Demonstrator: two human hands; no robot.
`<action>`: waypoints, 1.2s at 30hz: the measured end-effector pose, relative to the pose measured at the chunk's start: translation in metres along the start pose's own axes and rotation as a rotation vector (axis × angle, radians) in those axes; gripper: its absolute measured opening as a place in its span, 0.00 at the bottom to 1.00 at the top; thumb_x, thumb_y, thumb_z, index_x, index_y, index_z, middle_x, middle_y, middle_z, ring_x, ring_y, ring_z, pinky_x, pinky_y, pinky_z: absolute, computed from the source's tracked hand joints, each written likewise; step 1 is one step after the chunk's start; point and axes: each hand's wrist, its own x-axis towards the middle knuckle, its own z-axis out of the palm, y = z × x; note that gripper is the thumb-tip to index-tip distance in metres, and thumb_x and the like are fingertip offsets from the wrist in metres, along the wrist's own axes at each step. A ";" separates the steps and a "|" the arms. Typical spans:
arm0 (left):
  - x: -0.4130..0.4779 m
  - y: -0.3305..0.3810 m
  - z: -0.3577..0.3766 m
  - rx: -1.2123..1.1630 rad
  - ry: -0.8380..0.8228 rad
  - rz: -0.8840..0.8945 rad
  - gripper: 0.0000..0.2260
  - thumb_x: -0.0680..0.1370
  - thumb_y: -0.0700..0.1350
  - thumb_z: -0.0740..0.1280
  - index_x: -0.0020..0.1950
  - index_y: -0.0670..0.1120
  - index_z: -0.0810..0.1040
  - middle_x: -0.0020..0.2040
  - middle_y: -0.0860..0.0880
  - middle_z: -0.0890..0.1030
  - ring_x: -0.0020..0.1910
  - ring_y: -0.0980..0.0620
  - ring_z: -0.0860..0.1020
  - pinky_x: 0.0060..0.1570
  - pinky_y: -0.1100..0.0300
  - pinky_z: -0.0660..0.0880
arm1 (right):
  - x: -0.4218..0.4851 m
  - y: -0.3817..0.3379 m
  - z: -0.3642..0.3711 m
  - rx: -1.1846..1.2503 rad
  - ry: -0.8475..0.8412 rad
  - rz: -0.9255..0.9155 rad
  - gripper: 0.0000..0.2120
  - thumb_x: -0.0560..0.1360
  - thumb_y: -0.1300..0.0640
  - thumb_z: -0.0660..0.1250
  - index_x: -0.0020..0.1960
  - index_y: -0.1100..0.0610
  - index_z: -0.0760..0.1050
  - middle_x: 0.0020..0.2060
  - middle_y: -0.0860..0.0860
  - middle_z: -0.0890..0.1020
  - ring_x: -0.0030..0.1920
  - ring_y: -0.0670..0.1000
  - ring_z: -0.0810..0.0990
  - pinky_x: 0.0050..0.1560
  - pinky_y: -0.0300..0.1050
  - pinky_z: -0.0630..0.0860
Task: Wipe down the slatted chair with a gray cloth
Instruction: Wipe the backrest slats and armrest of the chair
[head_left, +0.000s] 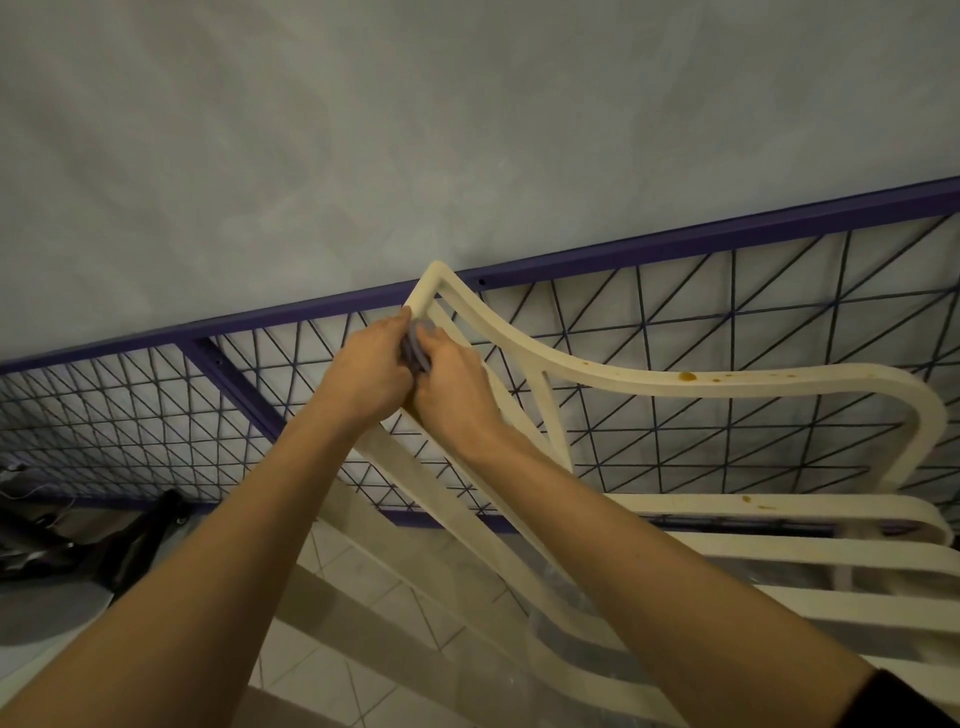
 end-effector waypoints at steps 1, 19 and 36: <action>0.001 -0.001 0.000 -0.015 0.000 0.007 0.27 0.78 0.36 0.61 0.77 0.45 0.60 0.66 0.42 0.73 0.60 0.45 0.75 0.61 0.52 0.73 | 0.004 -0.001 0.005 -0.037 0.003 -0.023 0.20 0.76 0.65 0.60 0.68 0.62 0.68 0.64 0.60 0.73 0.64 0.60 0.72 0.63 0.54 0.70; -0.002 0.000 0.004 0.080 0.017 0.015 0.26 0.80 0.36 0.59 0.77 0.50 0.61 0.71 0.45 0.68 0.63 0.44 0.72 0.60 0.51 0.72 | -0.059 0.115 0.017 -0.140 -0.066 0.139 0.05 0.79 0.52 0.61 0.45 0.50 0.69 0.39 0.47 0.73 0.44 0.53 0.69 0.48 0.41 0.69; 0.004 -0.011 0.010 0.185 0.017 0.061 0.30 0.77 0.40 0.66 0.77 0.50 0.60 0.73 0.46 0.65 0.65 0.43 0.71 0.61 0.50 0.72 | -0.043 0.079 0.026 0.192 0.033 -0.010 0.33 0.75 0.76 0.60 0.76 0.55 0.60 0.77 0.50 0.56 0.77 0.48 0.52 0.76 0.42 0.52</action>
